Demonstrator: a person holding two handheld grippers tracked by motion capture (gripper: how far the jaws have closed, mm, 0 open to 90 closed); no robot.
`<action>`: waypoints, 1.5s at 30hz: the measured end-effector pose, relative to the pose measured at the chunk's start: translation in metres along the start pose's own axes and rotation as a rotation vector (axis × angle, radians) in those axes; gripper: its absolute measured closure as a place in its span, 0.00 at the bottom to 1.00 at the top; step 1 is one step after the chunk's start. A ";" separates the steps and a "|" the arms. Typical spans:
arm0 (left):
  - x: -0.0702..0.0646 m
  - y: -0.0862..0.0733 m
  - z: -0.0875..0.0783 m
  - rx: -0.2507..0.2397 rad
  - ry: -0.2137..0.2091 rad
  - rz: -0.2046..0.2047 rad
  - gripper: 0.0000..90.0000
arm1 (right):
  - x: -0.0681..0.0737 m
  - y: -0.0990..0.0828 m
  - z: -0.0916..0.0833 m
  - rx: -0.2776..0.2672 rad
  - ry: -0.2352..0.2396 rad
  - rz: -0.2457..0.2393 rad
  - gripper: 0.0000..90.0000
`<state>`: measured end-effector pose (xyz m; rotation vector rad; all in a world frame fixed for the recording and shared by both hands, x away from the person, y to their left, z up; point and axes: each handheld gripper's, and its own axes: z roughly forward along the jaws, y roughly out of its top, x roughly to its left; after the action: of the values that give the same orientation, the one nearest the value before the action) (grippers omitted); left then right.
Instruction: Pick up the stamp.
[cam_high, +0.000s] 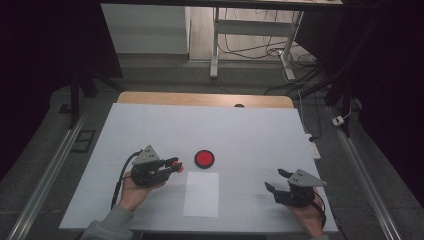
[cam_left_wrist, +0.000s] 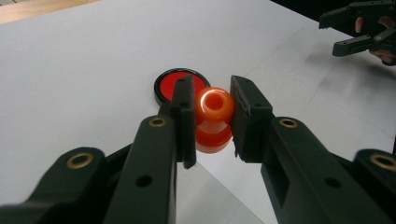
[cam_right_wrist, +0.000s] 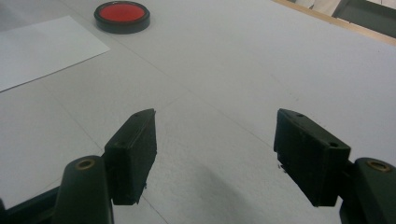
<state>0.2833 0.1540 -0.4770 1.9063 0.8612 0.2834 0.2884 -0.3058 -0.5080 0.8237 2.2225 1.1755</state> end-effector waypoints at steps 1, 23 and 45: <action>0.000 0.000 0.000 0.000 0.000 0.000 0.80 | 0.000 0.000 0.000 -0.001 0.001 0.000 0.33; -0.027 0.023 0.030 0.001 -0.077 0.051 0.80 | 0.002 0.001 -0.001 -0.001 0.003 0.000 0.33; -0.032 0.015 0.043 0.045 -0.131 0.061 0.80 | 0.004 0.002 0.001 -0.005 0.012 -0.003 0.33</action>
<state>0.2899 0.0989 -0.4802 1.9719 0.7288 0.1742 0.2874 -0.3016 -0.5075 0.8132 2.2289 1.1868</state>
